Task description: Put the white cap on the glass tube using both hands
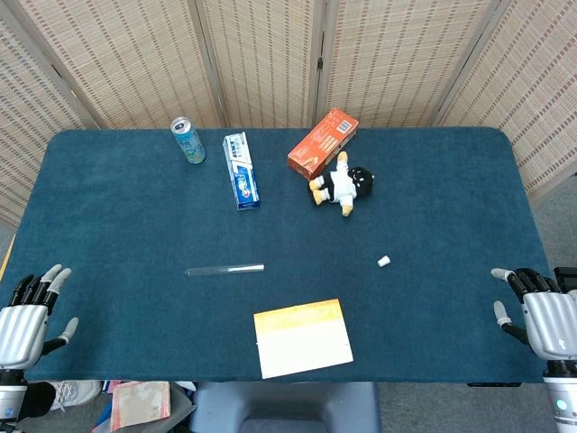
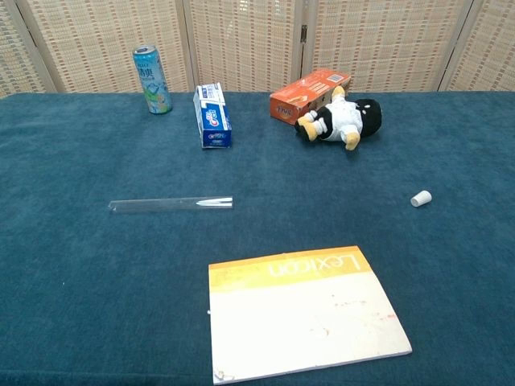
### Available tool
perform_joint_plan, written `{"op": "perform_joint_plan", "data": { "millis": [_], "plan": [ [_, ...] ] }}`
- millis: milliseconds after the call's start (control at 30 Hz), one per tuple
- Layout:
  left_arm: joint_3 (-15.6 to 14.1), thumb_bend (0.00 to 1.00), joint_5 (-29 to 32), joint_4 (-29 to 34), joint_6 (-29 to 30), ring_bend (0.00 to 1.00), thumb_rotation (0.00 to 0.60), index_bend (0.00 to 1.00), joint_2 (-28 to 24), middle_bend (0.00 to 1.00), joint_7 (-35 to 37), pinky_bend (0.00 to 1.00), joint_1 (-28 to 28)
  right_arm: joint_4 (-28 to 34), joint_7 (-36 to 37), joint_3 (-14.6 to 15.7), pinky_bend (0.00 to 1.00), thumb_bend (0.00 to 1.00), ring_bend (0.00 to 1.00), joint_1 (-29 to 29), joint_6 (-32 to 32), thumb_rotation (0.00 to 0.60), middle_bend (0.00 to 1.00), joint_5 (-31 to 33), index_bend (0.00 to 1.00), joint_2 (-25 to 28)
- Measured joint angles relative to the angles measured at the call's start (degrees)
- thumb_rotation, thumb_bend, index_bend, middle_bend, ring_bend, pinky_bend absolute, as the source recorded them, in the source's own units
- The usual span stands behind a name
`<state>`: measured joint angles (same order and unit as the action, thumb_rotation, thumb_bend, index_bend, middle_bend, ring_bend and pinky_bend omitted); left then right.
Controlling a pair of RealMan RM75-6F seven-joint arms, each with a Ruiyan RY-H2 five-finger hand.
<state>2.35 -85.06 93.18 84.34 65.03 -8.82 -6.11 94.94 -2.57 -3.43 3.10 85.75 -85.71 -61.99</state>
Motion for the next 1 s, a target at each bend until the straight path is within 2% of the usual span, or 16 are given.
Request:
{"op": "perform_joint_plan", "data": {
  "millis": [400, 667, 867, 1000],
  "plan": [
    [0.05, 0.31, -0.54, -0.33, 0.71, 0.13, 0.6, 0.1, 0.27, 0.06, 0.54, 0.09, 0.1, 0.51, 0.37, 0.11, 0.3, 0.39, 0.23, -0.24, 0.49, 0.6, 0.35, -0.57, 0.28, 0.55],
    [1.38, 0.31, -0.31, -2.19, -0.24, 0.17, 0.6, 0.12, 0.65, 0.09, 2.64, 0.1, -1.36, 0.69, 0.18, -0.53, 0.3, 0.39, 0.23, -0.48, 1.56, 0.6, 0.35, -0.5, 0.28, 1.09],
    [2.77, 0.31, -1.13, -2.13, -2.65, 0.36, 0.6, 0.18, 0.15, 0.29, 3.61, 0.24, -4.4, 1.42, -0.84, -1.56, 0.3, 0.39, 0.23, 0.17, 1.64, 0.6, 0.35, -0.5, 0.28, 2.34],
    [4.21, 0.31, -1.16, -1.08, -5.77, 0.51, 0.6, 0.22, -0.33, 0.46, 3.76, 0.42, -7.6, 2.04, -1.67, -2.28, 0.3, 0.39, 0.23, 0.85, 1.28, 0.6, 0.35, -0.23, 0.28, 3.16]
  ]
}}
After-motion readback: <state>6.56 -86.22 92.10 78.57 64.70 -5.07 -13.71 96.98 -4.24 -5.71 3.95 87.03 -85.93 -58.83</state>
